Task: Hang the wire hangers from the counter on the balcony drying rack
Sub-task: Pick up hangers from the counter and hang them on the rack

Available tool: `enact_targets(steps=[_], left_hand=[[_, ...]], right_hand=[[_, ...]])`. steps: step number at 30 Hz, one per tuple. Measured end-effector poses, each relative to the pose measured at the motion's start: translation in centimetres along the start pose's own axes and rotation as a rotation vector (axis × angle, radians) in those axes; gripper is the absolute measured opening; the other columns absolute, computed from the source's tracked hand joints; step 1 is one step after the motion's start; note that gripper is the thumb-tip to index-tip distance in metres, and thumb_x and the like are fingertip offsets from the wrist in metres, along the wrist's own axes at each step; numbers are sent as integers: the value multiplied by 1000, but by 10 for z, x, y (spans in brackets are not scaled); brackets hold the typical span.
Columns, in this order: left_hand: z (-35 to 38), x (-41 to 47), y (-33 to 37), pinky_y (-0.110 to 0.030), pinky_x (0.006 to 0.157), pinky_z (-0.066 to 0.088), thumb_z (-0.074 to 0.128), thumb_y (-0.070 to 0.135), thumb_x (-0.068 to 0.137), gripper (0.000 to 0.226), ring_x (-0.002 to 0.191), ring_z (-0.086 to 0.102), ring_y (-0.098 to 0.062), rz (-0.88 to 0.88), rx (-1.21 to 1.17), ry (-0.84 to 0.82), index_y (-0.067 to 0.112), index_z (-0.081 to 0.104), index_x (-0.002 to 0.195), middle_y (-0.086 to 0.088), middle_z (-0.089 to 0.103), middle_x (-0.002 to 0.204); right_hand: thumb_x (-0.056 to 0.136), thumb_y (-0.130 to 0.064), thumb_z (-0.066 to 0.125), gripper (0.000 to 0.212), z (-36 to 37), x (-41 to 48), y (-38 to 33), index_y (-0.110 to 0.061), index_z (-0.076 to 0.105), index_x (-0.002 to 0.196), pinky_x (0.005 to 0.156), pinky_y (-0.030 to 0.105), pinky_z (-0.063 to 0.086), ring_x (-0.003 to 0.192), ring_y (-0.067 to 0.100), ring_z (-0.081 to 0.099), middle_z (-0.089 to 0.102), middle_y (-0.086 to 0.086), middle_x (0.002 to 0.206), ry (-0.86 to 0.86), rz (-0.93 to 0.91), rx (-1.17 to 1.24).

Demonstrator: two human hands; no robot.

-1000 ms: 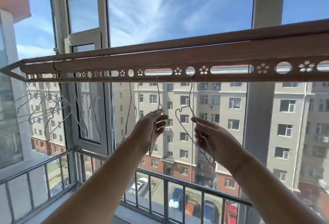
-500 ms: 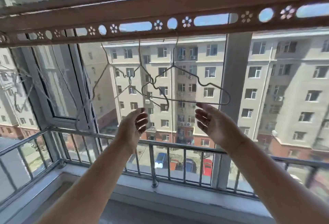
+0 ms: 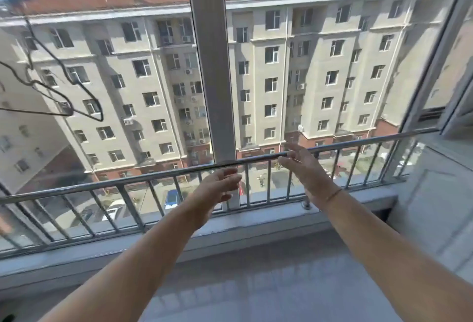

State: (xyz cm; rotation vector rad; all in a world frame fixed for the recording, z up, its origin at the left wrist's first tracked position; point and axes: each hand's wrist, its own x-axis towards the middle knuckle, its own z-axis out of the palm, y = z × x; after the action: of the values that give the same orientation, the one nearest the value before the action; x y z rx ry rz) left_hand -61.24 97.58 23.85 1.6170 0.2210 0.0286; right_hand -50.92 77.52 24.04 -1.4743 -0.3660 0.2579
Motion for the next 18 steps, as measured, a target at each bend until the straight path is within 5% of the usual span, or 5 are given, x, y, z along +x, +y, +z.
enact_targets(steps=[2, 6, 18], left_hand=[[53, 11, -4, -33, 94, 41, 65, 26, 86, 43, 103, 58, -16, -19, 29, -77, 17, 53, 126, -1, 63, 116], [161, 30, -12, -34, 99, 40, 60, 21, 90, 40, 115, 55, -18, -34, 84, -210, 16, 50, 129, -2, 60, 126], [454, 67, -42, -32, 100, 39, 60, 20, 90, 38, 118, 54, -13, -69, 156, -552, 17, 51, 127, 0, 61, 124]], right_hand=[[67, -46, 74, 82, -56, -14, 10, -19, 42, 137, 101, 34, 38, 126, 20, 43, 46, 9, 136, 87, 11, -88], [85, -28, 65, 62, -170, -43, 28, -19, 37, 141, 94, 31, 34, 130, 23, 38, 39, 11, 141, 243, 71, -123], [88, -21, 61, 62, -455, -155, 53, -8, 34, 142, 93, 27, 35, 131, 25, 41, 35, 16, 147, 683, 222, -211]])
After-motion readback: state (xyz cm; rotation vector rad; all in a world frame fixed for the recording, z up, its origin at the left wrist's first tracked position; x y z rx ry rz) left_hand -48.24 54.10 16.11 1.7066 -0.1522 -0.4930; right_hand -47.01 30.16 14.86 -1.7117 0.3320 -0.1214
